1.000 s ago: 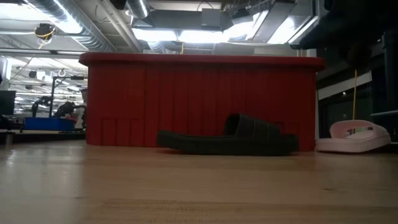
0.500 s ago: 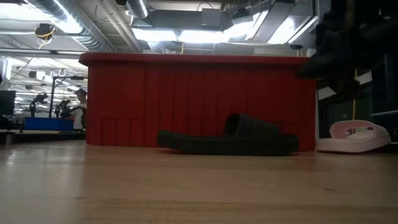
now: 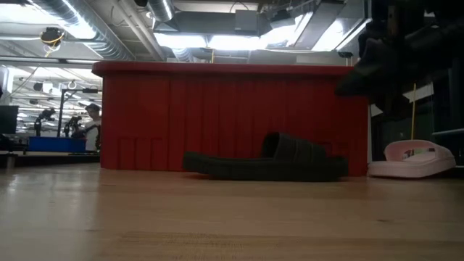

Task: Pick and place slides into bin
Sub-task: Put the black slide into the red bin

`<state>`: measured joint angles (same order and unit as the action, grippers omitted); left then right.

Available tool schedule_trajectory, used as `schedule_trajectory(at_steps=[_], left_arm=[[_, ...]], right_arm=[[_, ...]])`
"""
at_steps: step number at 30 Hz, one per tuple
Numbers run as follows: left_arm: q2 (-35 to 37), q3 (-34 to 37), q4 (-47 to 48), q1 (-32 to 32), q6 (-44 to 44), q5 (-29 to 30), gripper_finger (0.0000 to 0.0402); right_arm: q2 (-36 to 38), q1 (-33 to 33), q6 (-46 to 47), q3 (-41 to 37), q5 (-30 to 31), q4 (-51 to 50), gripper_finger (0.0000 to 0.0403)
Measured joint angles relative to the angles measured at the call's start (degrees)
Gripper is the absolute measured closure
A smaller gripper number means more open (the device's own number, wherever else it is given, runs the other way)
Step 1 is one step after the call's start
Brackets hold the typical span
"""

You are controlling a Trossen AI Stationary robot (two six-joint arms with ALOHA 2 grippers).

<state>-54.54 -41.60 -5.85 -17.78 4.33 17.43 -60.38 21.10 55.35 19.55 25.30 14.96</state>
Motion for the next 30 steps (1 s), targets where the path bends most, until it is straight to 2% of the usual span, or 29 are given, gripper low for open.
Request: schedule_trajectory(at_steps=[5, 9, 19, 30], left_arm=[[0.00, 0.00, 0.00, 0.00, -0.08, 0.14, 0.0392], [0.00, 0.00, 0.02, 0.00, -0.08, 1.37, 0.0392], [0.00, 0.00, 0.03, 0.00, -0.01, 1.60, 0.0389], [0.00, 0.00, 0.59, 0.00, -0.08, 1.66, 0.0382]], right_arm=[[0.00, 0.00, -0.07, 0.00, 0.01, 0.25, 0.0305], [0.00, 0.00, -0.09, 0.00, 0.02, 0.08, 0.0286], [-2.81, -2.88, 1.67, 0.00, 0.00, -1.10, 0.0281], [-9.90, -5.60, 4.12, 0.00, -2.82, 6.76, 0.0280]])
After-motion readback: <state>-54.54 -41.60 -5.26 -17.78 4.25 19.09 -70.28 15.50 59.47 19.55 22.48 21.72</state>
